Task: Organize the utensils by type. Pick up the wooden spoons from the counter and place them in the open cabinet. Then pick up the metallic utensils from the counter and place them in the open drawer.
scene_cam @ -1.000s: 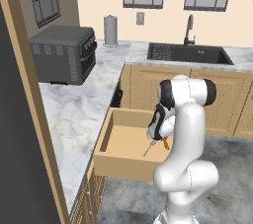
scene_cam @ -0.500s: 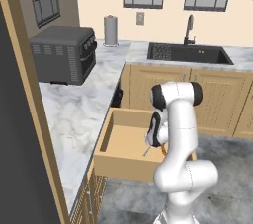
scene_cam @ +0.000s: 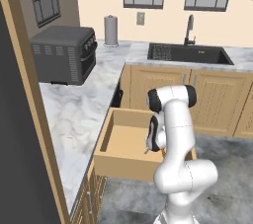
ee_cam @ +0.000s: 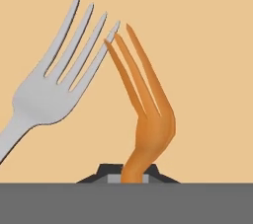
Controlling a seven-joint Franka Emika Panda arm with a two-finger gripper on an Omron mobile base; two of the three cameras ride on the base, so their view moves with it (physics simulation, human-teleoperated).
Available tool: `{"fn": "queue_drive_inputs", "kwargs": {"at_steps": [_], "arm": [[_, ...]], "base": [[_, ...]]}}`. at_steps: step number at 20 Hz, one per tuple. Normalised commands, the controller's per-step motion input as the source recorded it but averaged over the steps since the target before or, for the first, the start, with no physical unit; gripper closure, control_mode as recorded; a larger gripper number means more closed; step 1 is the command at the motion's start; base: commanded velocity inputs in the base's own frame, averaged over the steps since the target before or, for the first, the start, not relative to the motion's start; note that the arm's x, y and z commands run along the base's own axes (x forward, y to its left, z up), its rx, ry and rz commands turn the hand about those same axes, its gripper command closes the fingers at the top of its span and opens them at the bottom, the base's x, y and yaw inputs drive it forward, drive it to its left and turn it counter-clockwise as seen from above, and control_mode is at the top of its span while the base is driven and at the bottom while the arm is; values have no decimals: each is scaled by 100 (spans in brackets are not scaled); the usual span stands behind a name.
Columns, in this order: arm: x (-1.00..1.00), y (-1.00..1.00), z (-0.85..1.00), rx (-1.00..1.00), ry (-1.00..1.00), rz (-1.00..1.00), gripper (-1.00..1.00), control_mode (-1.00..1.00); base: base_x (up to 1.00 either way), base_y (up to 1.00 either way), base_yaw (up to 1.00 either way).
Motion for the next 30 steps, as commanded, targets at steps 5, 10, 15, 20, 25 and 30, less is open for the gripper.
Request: {"fn": "queue_drive_inputs", "kwargs": {"at_steps": [5,10,15,20,25,30], "arm": [[31,-39,-37,4,0,0,100,-100],[10,-71,-38,12,-1,0,100,-100],[1,-69,-24,14,-6,0,-100,-100],[6,-44,-5,11,-5,0,-100,-100],[-1,-7,49,8,-2,0,-100,-100],[-29,6,100,-9,2,0,-100,-100]], "base": [[0,0,0],[0,0,0],[0,0,0],[0,0,0],[0,0,0],[0,0,0]]}}
